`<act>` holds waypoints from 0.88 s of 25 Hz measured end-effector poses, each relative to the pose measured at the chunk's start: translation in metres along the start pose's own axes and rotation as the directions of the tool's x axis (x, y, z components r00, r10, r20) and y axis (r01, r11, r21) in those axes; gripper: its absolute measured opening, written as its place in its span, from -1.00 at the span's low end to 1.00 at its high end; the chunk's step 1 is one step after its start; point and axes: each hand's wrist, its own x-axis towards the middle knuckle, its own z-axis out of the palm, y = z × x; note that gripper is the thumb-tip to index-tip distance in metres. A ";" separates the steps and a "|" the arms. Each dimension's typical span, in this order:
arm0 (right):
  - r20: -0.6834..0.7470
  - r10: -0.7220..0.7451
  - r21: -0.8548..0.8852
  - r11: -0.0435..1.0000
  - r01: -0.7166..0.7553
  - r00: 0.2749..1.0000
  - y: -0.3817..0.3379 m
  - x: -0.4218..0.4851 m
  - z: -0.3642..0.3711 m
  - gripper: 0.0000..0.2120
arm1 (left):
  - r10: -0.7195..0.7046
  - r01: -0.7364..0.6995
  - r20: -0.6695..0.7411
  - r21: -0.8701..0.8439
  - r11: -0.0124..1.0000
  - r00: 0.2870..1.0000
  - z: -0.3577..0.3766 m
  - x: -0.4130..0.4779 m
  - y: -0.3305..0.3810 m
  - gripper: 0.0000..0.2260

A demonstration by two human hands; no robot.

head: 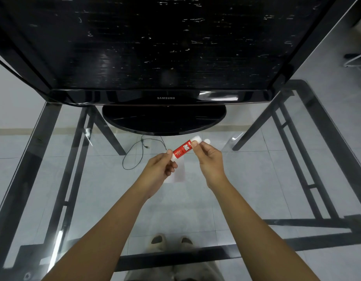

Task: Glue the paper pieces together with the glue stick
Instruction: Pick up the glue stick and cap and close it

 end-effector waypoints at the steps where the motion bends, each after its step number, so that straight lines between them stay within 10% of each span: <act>1: 0.005 -0.001 -0.005 1.000 0.001 1.000 0.000 -0.001 0.000 -0.86 | -0.031 0.031 -0.003 0.040 0.999 1.000 0.000 0.000 0.001 -0.64; 11: -0.022 0.001 0.011 1.000 0.000 1.000 -0.004 -0.003 0.001 -0.89 | 0.183 -0.165 -0.055 0.236 0.958 0.982 0.001 -0.003 -0.003 -0.71; 17: 0.023 -0.016 0.013 1.000 0.016 1.000 -0.005 -0.007 0.004 -0.91 | -0.182 0.185 0.033 -0.079 0.980 0.983 -0.002 -0.003 0.003 -0.55; 22: -0.001 -0.026 0.002 1.000 0.026 1.000 -0.006 -0.007 0.001 -0.93 | 0.117 -0.117 -0.002 -0.019 0.993 0.993 -0.004 -0.007 -0.008 -0.77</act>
